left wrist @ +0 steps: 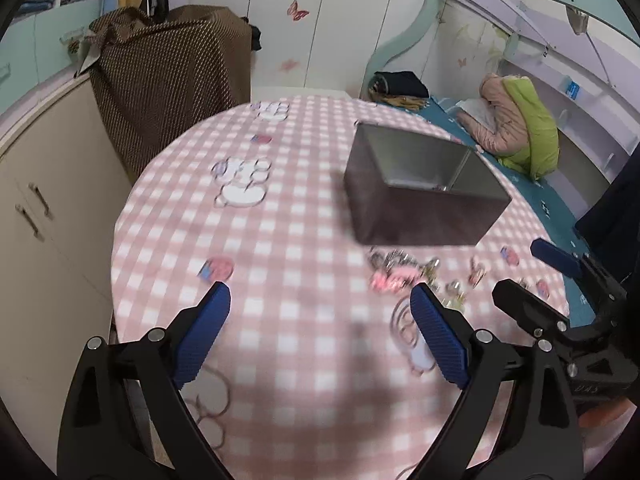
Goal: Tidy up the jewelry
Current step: 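Withdraw both tools from the grey box, then grasp the pale jade pendant with the right tool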
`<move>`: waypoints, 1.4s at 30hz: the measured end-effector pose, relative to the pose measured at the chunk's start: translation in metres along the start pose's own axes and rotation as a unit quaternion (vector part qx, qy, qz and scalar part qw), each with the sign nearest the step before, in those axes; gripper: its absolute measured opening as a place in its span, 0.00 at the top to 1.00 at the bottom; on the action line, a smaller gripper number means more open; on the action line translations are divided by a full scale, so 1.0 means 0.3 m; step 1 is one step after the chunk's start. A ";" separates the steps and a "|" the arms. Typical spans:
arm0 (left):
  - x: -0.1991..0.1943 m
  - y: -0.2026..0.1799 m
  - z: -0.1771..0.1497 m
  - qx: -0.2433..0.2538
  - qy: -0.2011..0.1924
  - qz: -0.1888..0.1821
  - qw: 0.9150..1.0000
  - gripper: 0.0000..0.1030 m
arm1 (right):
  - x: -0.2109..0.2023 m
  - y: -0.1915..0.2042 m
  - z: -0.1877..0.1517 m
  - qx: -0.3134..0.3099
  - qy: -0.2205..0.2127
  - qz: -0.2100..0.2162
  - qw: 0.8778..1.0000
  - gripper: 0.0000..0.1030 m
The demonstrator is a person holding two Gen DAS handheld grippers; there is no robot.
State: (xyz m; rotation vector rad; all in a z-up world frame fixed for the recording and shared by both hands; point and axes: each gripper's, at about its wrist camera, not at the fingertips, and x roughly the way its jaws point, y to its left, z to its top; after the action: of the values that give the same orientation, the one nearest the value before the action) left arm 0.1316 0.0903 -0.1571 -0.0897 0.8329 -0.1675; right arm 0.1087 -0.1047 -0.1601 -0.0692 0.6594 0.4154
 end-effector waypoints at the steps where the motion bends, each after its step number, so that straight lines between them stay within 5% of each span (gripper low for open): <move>1: 0.001 0.012 -0.013 0.000 0.002 0.001 1.000 0.11 | 0.006 0.015 -0.005 -0.008 0.003 0.005 1.000 0.07; 5: 0.004 0.073 -0.057 -0.023 0.014 0.003 1.000 0.11 | 0.037 0.061 -0.025 -0.022 0.019 0.035 0.999 0.11; 11: -0.010 0.102 -0.082 -0.039 0.011 -0.007 0.999 0.11 | 0.094 0.104 -0.039 -0.033 0.056 0.058 0.996 0.33; 17: -0.003 0.095 -0.091 -0.042 0.010 -0.028 0.999 0.11 | 0.110 0.121 -0.033 -0.046 0.062 0.043 0.996 0.42; 21: 0.010 0.098 -0.093 -0.047 0.014 -0.037 0.998 0.11 | 0.103 0.122 -0.033 -0.064 0.065 0.036 0.995 0.57; 26: 0.020 0.104 -0.096 -0.054 0.016 -0.041 0.998 0.11 | 0.076 0.116 -0.012 -0.061 0.049 0.054 0.995 0.58; 33: 0.018 0.102 -0.099 -0.053 0.015 -0.040 0.998 0.11 | 0.134 0.131 -0.048 -0.082 0.084 0.038 0.992 0.58; 36: 0.018 0.102 -0.100 -0.054 0.015 -0.040 0.998 0.11 | 0.125 0.127 -0.053 -0.082 0.084 0.031 0.993 0.72; 42: 0.021 0.087 -0.100 -0.051 0.016 -0.047 0.997 0.11 | 0.115 0.100 -0.058 -0.055 0.081 0.039 0.994 0.74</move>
State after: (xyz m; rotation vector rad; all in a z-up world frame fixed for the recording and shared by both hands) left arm 0.1164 0.1144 -0.1855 -0.2226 0.8701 -0.2159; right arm 0.1112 -0.0685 -0.1928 -0.1847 0.8002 0.5247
